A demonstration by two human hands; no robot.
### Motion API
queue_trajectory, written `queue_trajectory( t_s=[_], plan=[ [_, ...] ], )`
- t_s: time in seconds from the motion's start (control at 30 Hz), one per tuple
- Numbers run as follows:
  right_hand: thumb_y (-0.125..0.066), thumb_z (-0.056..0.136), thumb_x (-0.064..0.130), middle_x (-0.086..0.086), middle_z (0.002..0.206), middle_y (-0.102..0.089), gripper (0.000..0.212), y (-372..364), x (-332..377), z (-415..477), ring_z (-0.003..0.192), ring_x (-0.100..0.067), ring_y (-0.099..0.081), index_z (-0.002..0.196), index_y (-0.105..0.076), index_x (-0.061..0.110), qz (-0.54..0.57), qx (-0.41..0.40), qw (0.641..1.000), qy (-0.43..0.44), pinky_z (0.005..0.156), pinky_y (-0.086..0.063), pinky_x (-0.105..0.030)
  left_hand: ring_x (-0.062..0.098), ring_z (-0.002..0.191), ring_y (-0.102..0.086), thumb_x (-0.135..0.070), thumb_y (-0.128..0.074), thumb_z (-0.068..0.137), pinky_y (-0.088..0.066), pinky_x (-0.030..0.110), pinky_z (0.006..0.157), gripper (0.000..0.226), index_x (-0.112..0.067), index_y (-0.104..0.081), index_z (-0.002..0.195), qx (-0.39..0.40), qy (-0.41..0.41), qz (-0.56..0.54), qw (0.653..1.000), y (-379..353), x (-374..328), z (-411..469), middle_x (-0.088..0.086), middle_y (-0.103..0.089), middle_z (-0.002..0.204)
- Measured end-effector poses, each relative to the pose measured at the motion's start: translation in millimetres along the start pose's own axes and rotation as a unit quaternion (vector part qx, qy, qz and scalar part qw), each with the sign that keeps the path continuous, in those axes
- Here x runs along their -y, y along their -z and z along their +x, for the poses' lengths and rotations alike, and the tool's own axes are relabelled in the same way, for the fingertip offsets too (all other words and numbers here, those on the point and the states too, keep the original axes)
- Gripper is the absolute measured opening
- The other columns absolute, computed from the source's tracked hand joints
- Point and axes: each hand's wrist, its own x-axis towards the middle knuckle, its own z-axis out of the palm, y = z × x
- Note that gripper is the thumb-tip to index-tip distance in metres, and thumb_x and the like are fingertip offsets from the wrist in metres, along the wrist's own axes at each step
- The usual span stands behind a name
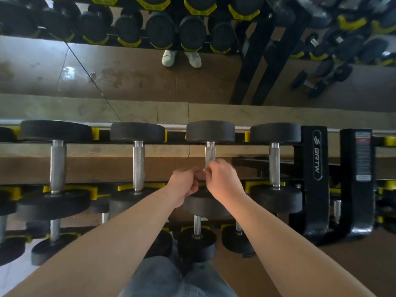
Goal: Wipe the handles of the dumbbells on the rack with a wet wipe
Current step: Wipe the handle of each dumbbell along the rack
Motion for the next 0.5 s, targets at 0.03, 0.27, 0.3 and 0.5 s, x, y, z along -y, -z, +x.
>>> queue_trajectory(
  t_s=[0.03, 0.27, 0.3, 0.5],
  plan=[
    [-0.059, 0.101, 0.022, -0.005, 0.110, -0.066, 0.017, 0.9, 2.0, 6.6, 0.099, -0.016, -0.064, 0.113, -0.068, 0.013, -0.009, -0.014, 1.000, 0.015, 0.089, -0.055, -0.030, 0.009, 0.064, -0.049, -0.017, -0.054, 0.106, -0.047, 0.021, 0.064, 0.016, -0.021, -0.068, 0.111, 0.001, 0.003, -0.002, 1.000, 1.0, -0.9, 2.1, 0.004, -0.071, 0.091],
    [-0.059, 0.102, 0.022, -0.009, 0.108, -0.070, 0.021, 3.3, 18.2, 31.1, 0.099, -0.022, -0.065, 0.115, -0.073, 0.012, -0.031, -0.120, 0.992, -0.018, 0.084, -0.054, -0.030, 0.009, 0.067, -0.049, -0.016, -0.048, 0.109, -0.043, 0.020, 0.059, 0.018, -0.020, -0.065, 0.111, 0.027, -0.003, 0.038, 0.999, 7.9, -5.9, 10.1, 0.003, -0.064, 0.090],
    [-0.059, 0.102, 0.022, -0.009, 0.108, -0.070, 0.022, 1.1, 17.6, 24.0, 0.099, -0.022, -0.065, 0.116, -0.073, 0.012, -0.046, -0.109, 0.993, -0.015, 0.084, -0.054, -0.031, 0.010, 0.066, -0.048, -0.017, -0.048, 0.108, -0.042, 0.019, 0.056, 0.017, -0.020, -0.065, 0.110, 0.029, 0.000, 0.048, 0.998, 9.8, -5.7, 11.7, 0.004, -0.062, 0.088],
    [-0.060, 0.101, 0.026, -0.004, 0.114, -0.070, 0.023, 1.0, 10.6, 4.3, 0.102, -0.020, -0.066, 0.117, -0.073, 0.017, -0.084, -0.017, 0.996, 0.013, 0.086, -0.057, -0.034, 0.008, 0.060, -0.046, -0.022, -0.054, 0.106, -0.040, 0.018, 0.048, 0.016, -0.024, -0.069, 0.105, 0.036, 0.024, 0.083, 0.996, 15.4, -4.0, 13.8, 0.002, -0.058, 0.081]
  ],
)
